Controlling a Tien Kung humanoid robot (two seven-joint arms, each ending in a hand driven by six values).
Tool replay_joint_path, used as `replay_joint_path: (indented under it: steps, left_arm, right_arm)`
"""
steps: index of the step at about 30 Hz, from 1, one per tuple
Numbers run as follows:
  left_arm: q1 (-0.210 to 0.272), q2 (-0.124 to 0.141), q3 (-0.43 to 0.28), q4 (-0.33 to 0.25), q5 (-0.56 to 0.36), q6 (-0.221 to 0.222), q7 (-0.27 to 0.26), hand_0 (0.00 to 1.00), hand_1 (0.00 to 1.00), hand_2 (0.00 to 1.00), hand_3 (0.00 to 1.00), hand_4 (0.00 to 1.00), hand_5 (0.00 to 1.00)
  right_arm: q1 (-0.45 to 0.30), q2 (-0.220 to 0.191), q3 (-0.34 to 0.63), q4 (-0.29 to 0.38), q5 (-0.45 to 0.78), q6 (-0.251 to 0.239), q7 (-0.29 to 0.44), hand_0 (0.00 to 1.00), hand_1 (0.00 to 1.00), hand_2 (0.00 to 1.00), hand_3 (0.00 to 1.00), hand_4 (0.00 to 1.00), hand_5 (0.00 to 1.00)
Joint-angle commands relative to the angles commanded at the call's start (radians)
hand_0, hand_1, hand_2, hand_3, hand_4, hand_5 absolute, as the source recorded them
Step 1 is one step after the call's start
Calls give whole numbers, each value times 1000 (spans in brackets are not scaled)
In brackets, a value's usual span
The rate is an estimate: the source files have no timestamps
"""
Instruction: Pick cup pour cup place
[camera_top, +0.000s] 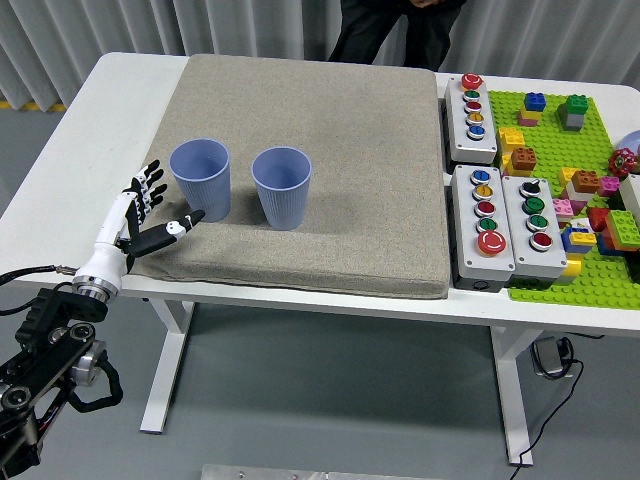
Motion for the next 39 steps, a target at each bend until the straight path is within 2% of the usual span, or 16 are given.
replay_joint_path:
  steps: [10, 21, 39]
  left_arm:
    - [-55, -23, -2, 61, 3, -5, 4, 929, 944, 998, 998, 926, 230]
    - [-103, -34, 19, 88, -7, -13, 9, 927, 930, 998, 998, 928, 239]
    - [-136, -50, 40, 121, -17, -22, 12, 914, 911, 997, 998, 925, 245]
  right_arm:
    - [6, 0, -7, 0, 11, -3, 1, 697, 633, 590, 592, 2, 274]
    - [13, -3, -11, 0, 17, -4, 3, 697, 632, 589, 591, 2, 268]
    - [19, -4, -11, 0, 16, -3, 3, 697, 633, 588, 591, 2, 250]
